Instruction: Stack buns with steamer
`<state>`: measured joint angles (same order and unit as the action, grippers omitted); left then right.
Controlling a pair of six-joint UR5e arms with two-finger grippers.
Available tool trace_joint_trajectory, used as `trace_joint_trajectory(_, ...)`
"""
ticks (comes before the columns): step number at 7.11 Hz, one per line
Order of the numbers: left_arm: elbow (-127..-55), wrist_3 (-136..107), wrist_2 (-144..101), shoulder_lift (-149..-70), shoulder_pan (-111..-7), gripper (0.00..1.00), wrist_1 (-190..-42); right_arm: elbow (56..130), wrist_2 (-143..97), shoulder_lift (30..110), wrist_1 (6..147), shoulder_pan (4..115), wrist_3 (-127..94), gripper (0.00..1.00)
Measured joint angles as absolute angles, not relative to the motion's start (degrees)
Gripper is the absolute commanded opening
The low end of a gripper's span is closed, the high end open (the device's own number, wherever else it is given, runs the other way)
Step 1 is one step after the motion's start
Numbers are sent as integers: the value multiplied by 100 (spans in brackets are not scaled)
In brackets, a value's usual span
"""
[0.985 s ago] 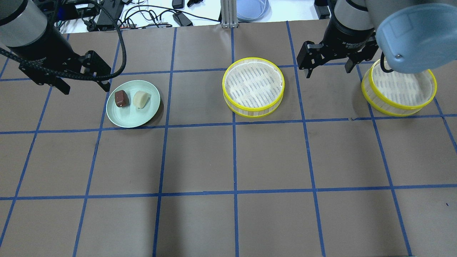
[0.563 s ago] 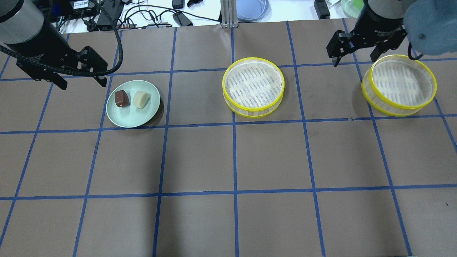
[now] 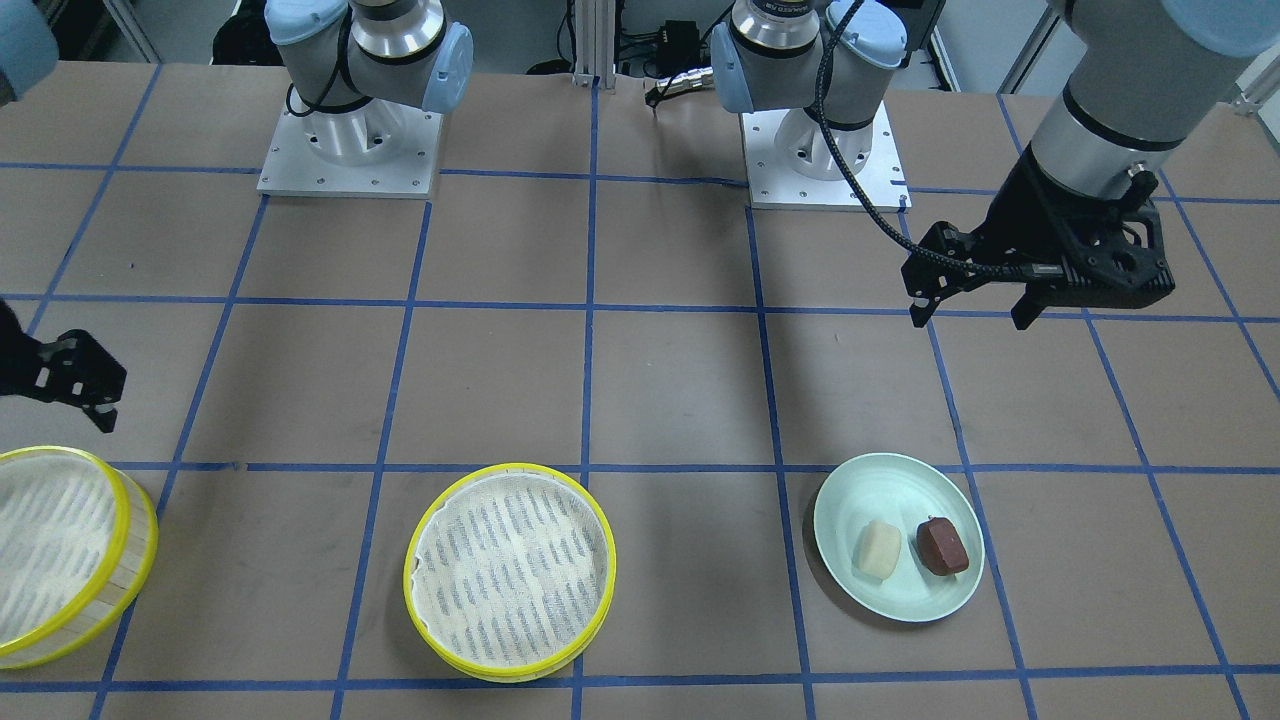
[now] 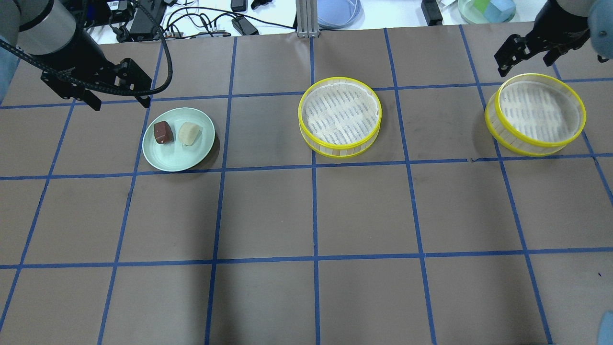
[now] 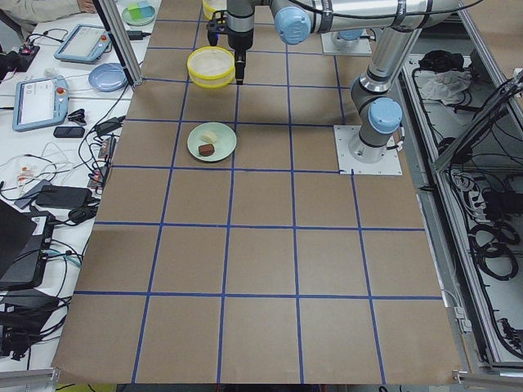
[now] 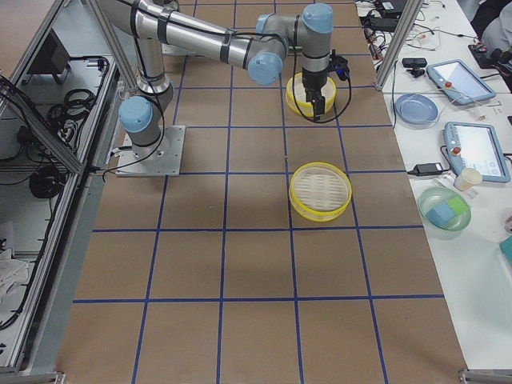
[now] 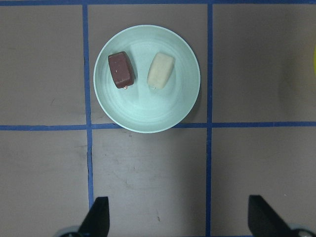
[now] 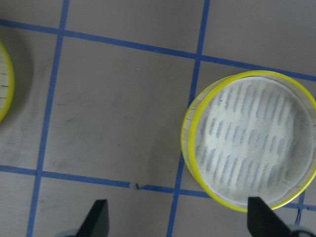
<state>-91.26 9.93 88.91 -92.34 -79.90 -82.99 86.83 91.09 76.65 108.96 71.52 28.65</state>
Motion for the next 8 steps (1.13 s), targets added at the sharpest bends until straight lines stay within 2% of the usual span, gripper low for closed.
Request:
trace_joint_trajectory(4,-9132,1191,8885,-9780,-7978,100,-7808,8209,8976,6618,11389,6285,3522,99)
trace_joint_trajectory(8,-9145,2214,8786,-10986,-7972,100,-6266,8023,8897,5650,11785,5549,3588,92)
